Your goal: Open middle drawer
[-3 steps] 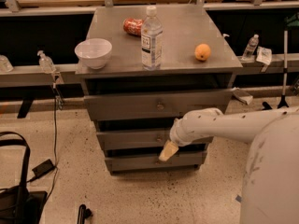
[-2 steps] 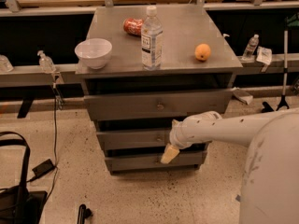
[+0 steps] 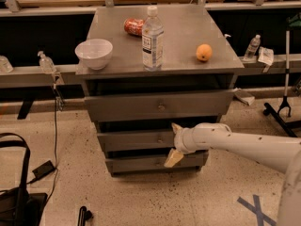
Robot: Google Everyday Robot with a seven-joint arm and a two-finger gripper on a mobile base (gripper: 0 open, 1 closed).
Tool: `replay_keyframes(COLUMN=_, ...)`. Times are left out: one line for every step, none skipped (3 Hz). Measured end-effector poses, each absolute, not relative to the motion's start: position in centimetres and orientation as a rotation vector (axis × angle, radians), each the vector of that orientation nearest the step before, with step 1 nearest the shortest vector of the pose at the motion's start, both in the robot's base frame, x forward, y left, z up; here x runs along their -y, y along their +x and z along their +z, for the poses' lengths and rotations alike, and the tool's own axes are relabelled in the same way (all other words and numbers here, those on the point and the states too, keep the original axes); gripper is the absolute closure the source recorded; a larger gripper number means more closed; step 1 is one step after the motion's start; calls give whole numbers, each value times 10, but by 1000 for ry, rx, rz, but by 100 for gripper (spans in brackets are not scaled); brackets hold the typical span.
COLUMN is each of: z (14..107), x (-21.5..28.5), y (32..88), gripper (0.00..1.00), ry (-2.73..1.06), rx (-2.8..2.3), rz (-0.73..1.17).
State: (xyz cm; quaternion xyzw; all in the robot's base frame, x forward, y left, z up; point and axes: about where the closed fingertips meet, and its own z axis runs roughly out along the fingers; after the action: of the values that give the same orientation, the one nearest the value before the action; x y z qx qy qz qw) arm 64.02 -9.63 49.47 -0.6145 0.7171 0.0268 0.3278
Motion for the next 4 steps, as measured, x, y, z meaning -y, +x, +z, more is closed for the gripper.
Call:
replay_keyframes(z=493, x=97, y=643, gripper=0, ry=-1689, rx=-1714, rz=99)
replay_keyframes(z=493, x=92, y=647, gripper=0, ry=-1749, rx=-1621, rz=97)
replay_keyframes(z=489, x=86, y=654, gripper=0, ry=-1789, rx=-1588, rz=109)
replay_keyframes(z=479, x=79, y=662, gripper=0, ry=-1821, rx=-1595, rz=121)
